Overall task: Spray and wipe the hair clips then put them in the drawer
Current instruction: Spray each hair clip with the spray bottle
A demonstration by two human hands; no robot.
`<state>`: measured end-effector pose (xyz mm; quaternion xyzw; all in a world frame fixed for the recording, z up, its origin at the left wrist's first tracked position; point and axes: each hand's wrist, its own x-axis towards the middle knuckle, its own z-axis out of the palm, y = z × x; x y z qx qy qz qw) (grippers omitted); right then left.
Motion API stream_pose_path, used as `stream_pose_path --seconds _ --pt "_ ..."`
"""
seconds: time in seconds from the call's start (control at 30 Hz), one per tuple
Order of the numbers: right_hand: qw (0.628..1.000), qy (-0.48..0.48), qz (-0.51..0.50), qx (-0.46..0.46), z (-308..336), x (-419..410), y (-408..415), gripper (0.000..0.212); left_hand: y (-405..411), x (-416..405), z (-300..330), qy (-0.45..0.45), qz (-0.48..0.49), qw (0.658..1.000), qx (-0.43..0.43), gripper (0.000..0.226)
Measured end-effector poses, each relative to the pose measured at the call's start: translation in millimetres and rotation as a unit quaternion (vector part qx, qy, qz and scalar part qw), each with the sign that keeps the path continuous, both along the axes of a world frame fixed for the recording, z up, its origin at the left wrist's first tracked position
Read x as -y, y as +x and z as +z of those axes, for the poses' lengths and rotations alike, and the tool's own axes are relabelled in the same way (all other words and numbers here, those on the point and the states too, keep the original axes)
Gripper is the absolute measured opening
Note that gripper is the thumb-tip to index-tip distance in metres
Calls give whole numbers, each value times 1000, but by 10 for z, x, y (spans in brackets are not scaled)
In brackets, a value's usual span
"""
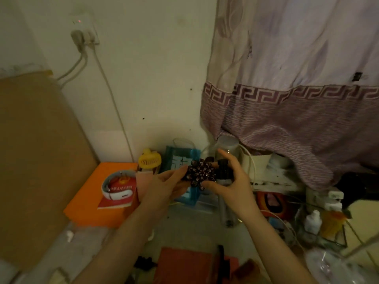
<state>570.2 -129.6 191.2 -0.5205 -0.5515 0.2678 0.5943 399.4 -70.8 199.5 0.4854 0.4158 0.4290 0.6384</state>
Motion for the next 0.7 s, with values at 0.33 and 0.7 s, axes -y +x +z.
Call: stream_pose_path --seconds 0.33,0.7 --pt "990 -119 76 25 -750 -53 -219 81 -234 130 -719 -150 68 986 -11 42" --pt "974 -209 85 32 -1439 -284 -530 77 -532 -57 -1380 -249 61 967 -7 28"
